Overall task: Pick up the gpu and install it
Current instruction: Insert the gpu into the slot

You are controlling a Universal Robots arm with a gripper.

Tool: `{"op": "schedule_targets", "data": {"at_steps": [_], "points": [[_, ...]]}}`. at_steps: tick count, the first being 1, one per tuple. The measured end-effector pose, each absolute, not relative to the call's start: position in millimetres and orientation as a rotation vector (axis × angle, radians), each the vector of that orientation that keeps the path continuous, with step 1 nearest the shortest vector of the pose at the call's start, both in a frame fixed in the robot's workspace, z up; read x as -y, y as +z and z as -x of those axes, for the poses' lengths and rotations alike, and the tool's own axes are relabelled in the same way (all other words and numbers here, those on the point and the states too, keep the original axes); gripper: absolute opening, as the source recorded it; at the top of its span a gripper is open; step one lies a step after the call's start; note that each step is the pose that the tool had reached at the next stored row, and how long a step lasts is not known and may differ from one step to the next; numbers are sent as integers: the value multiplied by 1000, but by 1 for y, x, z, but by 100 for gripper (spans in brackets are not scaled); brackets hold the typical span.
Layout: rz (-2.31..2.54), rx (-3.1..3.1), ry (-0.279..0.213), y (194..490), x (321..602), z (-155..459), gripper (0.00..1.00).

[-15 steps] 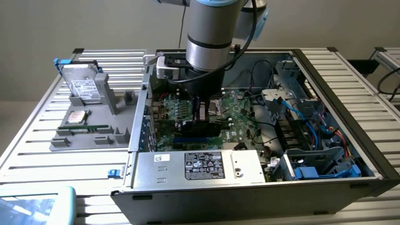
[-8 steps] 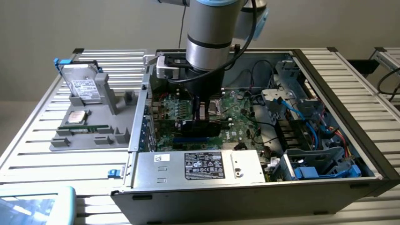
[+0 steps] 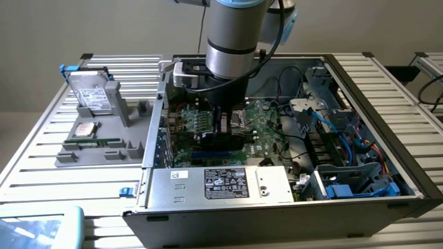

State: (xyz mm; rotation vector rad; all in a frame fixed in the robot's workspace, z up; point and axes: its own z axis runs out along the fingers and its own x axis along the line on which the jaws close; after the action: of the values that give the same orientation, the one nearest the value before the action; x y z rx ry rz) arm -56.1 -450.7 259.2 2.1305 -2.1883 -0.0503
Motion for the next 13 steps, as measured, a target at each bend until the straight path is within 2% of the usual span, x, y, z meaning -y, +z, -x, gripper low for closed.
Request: {"op": "schedule_targets", "data": {"at_steps": [13], "points": [[-2131,2189,-52,259,454,57,27]]}}
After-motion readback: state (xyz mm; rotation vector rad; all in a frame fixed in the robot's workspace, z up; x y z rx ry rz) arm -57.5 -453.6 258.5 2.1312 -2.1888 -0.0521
